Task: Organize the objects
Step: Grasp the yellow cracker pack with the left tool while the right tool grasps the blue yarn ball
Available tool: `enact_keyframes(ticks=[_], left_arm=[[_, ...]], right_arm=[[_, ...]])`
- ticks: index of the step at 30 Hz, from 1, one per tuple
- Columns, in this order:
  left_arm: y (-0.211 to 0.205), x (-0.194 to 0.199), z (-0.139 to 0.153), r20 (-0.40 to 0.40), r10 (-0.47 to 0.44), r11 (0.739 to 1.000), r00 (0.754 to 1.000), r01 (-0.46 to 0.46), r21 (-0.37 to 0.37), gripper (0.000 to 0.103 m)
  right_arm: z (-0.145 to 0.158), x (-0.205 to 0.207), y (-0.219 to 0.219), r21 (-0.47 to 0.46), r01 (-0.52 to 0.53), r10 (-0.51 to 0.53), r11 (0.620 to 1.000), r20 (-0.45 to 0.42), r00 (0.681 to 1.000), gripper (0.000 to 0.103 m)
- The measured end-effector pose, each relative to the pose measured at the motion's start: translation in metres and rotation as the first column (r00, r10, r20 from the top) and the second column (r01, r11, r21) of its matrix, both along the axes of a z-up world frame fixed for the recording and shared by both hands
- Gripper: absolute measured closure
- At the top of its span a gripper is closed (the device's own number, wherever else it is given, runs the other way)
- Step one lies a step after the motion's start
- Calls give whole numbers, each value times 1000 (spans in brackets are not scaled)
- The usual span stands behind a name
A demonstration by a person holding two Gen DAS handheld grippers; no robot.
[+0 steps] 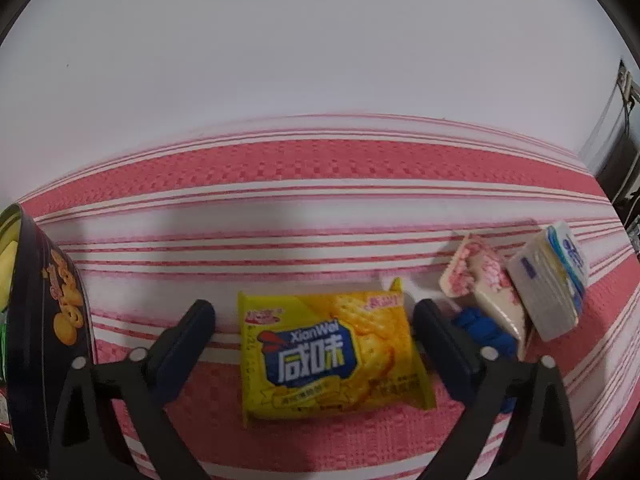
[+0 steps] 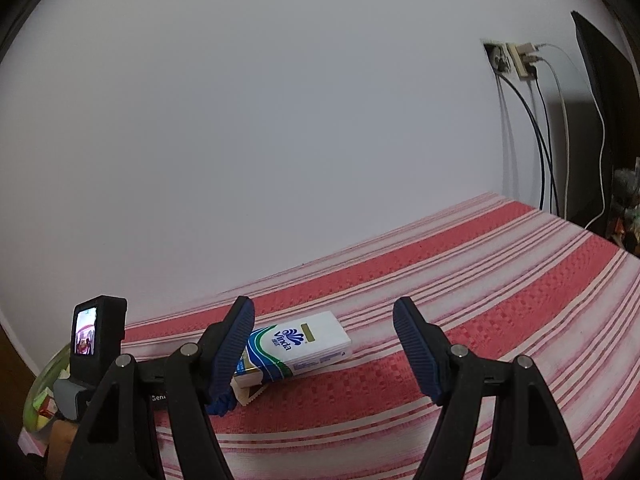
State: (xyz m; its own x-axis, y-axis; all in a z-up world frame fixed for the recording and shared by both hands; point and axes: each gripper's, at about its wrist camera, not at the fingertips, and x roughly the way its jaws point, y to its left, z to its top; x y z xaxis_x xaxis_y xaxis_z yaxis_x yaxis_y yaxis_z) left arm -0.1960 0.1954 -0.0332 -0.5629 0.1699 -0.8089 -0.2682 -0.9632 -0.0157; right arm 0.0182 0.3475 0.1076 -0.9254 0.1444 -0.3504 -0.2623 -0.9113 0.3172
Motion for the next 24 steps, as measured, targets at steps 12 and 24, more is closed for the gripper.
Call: enact_keyframes(ticks=[12,24], left_arm=[[-15,55,29,-105,-41,998,994,46,50,33],[-70,143,97,-374,26,997,927,2,74,32]], right_arm=[[-11,-7,8,-90,-38,42,995,48,998,29],[-18,-40,-82,-86,-493,500,866,148,853,30]])
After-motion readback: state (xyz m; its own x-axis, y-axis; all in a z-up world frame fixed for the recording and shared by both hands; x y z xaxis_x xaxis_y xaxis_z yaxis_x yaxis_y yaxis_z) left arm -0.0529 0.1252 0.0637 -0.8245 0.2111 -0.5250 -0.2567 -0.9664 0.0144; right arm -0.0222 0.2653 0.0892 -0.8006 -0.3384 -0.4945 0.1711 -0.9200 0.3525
